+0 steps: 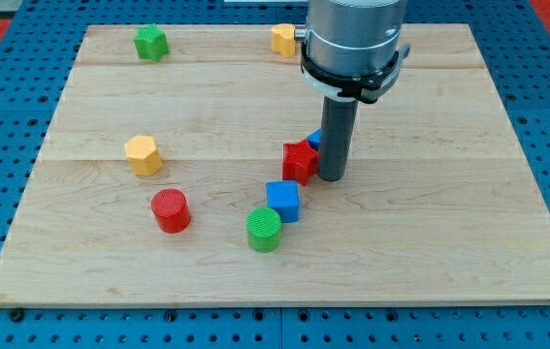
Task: Separate the red star and blue triangle
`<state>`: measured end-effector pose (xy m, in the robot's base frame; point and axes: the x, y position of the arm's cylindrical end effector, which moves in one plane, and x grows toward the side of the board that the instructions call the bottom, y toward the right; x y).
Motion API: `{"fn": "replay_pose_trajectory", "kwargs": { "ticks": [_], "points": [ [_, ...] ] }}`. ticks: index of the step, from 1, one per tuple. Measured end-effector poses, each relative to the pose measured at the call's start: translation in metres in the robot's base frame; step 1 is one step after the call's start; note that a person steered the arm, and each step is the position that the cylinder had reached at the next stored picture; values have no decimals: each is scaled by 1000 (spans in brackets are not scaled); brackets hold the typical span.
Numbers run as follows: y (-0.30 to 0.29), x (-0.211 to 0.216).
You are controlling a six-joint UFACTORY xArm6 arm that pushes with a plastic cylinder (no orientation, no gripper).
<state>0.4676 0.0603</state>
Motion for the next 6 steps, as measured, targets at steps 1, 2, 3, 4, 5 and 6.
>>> {"fn": "replay_pose_trajectory", "kwargs": {
  "ticks": [1,2,3,4,5,6],
  "points": [
    [0,0],
    [-12,0],
    [-39,-17],
    [-6,-37],
    [26,-64],
    [47,-41]
  ]
}}
